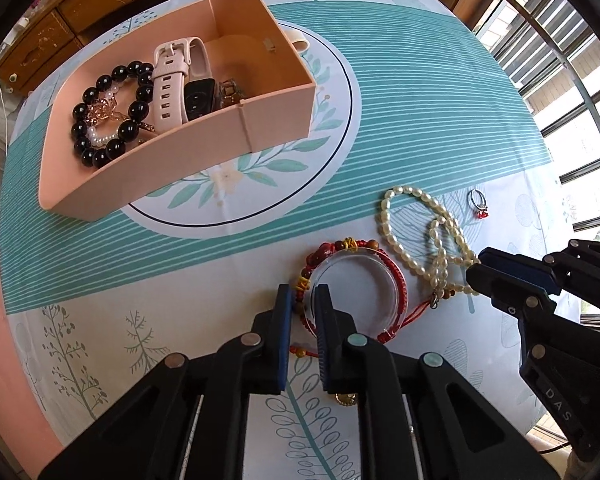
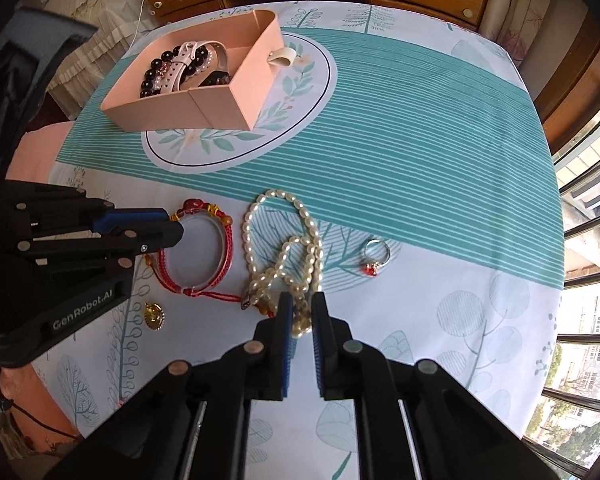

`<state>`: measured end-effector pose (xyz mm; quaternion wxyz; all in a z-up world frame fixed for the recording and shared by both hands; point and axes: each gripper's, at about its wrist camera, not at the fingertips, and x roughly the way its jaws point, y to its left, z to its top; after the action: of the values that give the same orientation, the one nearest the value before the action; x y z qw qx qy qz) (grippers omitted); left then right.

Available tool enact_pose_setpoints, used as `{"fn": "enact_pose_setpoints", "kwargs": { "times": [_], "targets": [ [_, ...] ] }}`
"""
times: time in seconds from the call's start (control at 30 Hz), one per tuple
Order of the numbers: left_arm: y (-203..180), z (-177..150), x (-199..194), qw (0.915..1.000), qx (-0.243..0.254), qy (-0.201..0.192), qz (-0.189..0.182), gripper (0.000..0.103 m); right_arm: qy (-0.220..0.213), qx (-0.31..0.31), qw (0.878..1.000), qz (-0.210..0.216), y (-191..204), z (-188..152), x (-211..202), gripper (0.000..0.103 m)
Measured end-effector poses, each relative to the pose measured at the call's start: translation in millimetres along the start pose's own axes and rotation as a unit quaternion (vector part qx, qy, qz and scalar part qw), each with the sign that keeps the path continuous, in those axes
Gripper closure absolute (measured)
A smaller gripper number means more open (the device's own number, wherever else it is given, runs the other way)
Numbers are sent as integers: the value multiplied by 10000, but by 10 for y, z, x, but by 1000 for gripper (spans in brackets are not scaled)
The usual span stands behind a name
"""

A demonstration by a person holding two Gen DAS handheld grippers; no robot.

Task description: Organize jewelry

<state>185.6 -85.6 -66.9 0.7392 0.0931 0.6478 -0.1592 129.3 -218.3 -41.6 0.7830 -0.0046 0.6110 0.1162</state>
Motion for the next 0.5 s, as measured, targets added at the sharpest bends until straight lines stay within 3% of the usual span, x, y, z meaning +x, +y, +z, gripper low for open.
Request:
{"fn": "enact_pose_setpoints", "kwargs": {
  "times": [0.23, 0.5],
  "targets": [
    [144, 3, -238, 9994, -224, -240, -116, 95, -364, 112, 9988, 309, -18, 114, -328, 94],
    [448, 189, -789, 9951, -574, -785, -152, 98, -1073, 145, 9922, 610, 143, 476, -861, 94]
  ]
}}
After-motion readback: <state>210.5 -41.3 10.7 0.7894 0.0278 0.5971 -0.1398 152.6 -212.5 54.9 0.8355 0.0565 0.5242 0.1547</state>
